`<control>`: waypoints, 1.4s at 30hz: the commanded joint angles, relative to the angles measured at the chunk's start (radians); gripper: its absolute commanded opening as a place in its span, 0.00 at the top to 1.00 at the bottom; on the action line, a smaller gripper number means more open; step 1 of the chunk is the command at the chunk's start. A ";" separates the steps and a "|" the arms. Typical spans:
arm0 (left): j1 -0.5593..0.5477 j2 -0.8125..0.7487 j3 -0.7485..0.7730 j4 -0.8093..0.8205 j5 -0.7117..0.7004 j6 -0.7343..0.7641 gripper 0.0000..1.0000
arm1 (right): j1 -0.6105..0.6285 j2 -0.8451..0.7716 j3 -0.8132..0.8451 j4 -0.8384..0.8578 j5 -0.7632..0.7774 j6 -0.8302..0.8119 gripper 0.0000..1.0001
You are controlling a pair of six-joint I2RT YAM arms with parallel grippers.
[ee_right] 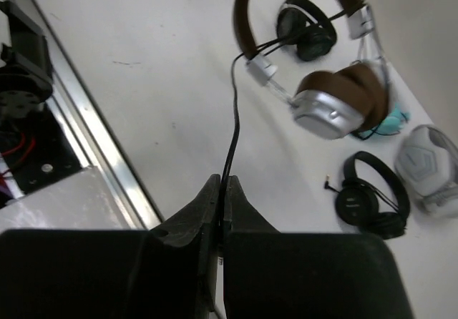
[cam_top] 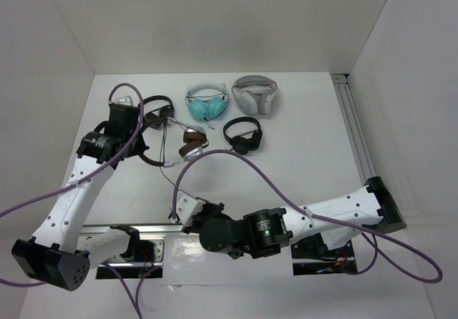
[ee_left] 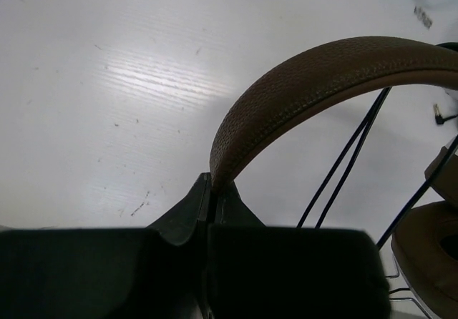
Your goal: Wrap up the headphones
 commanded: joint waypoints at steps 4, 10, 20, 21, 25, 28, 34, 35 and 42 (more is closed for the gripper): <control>-0.087 -0.064 -0.103 0.116 0.104 0.083 1.00 | 0.009 -0.033 0.070 -0.122 0.128 -0.091 1.00; -0.243 -0.120 -0.170 0.128 0.137 0.135 1.00 | -0.063 -0.033 0.057 -0.061 0.105 -0.180 1.00; -0.495 -0.137 -0.201 0.096 0.046 0.112 1.00 | -0.311 -0.126 -0.062 0.081 -0.027 -0.264 0.98; -0.528 -0.137 -0.192 0.087 0.037 0.112 1.00 | -0.325 -0.135 -0.071 0.081 -0.066 -0.264 0.97; -0.591 -0.137 -0.192 0.087 0.028 0.103 1.00 | -0.388 -0.169 -0.071 0.079 -0.123 -0.287 0.96; -0.611 -0.147 -0.181 0.076 0.037 0.112 1.00 | -0.451 -0.201 -0.114 0.070 -0.194 -0.296 0.96; -0.630 -0.166 -0.101 0.003 0.104 0.146 1.00 | -0.590 -0.316 -0.247 0.139 -0.349 -0.270 0.94; -0.630 -0.166 -0.081 -0.011 0.115 0.158 1.00 | -0.604 -0.316 -0.256 0.154 -0.364 -0.270 0.94; -0.671 -0.166 -0.049 -0.011 0.220 0.198 1.00 | -0.664 -0.263 -0.230 0.133 -0.421 -0.243 0.92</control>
